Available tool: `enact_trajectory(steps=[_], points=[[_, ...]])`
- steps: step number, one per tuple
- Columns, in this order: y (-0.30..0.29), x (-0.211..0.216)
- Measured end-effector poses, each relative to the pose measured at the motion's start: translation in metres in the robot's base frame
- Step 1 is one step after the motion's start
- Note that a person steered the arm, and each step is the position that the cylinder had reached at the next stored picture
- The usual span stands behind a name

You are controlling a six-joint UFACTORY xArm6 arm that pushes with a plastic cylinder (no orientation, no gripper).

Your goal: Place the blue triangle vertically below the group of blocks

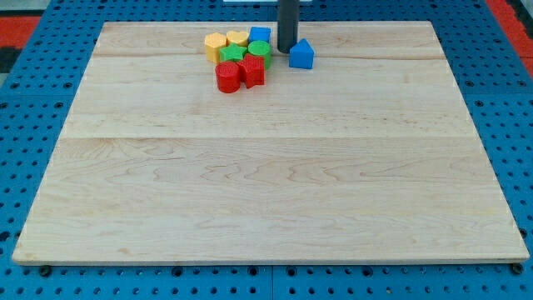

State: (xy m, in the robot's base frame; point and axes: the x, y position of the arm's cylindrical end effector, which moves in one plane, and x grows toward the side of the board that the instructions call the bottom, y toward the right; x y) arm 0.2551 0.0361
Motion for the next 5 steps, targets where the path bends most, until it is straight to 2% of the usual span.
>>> enact_trajectory(steps=[1,2,5], points=[[0.027,-0.014],[0.043,-0.004],[0.026,0.008]])
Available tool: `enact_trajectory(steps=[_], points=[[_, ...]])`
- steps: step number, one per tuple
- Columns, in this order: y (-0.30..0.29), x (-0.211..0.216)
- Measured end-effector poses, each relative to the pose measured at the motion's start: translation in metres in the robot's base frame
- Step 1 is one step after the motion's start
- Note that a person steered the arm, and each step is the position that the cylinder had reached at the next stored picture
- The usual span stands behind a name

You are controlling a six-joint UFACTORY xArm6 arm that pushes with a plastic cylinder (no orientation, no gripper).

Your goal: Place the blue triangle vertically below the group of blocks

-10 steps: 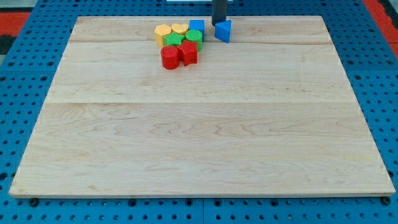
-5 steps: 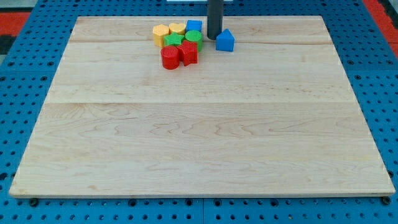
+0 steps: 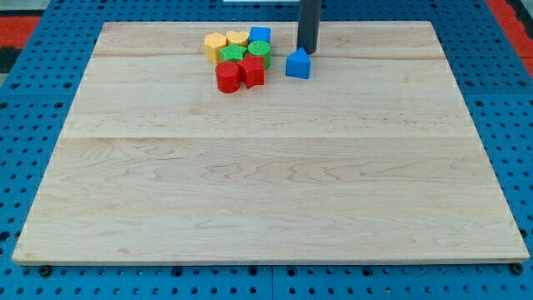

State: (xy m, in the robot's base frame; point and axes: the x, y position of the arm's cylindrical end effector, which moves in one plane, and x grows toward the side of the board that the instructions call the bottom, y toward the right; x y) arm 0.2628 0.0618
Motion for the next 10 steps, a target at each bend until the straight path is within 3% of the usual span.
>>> enact_trajectory(steps=[2,5,7,10], points=[[-0.018,0.022],[-0.022,0.023],[-0.022,0.059],[-0.028,0.065]])
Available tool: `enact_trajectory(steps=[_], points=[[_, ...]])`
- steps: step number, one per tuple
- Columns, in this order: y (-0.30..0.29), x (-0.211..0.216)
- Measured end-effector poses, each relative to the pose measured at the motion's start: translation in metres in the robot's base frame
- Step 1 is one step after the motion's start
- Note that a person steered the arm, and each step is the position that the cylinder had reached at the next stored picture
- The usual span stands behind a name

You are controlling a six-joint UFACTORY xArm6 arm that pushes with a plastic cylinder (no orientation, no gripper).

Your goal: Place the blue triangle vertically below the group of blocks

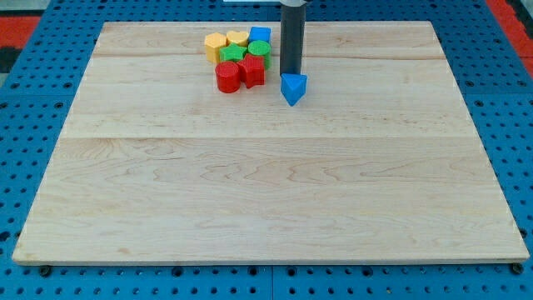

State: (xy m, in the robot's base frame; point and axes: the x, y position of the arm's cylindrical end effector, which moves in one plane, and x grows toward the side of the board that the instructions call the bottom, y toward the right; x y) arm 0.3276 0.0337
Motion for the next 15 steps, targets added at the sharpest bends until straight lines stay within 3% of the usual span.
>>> enact_trajectory(steps=[1,3,4,6,9,11,13,15], points=[[-0.023,0.034],[-0.017,0.032],[0.004,0.054],[-0.015,0.103],[0.064,0.103],[0.085,0.112],[-0.008,0.136],[-0.018,0.150]])
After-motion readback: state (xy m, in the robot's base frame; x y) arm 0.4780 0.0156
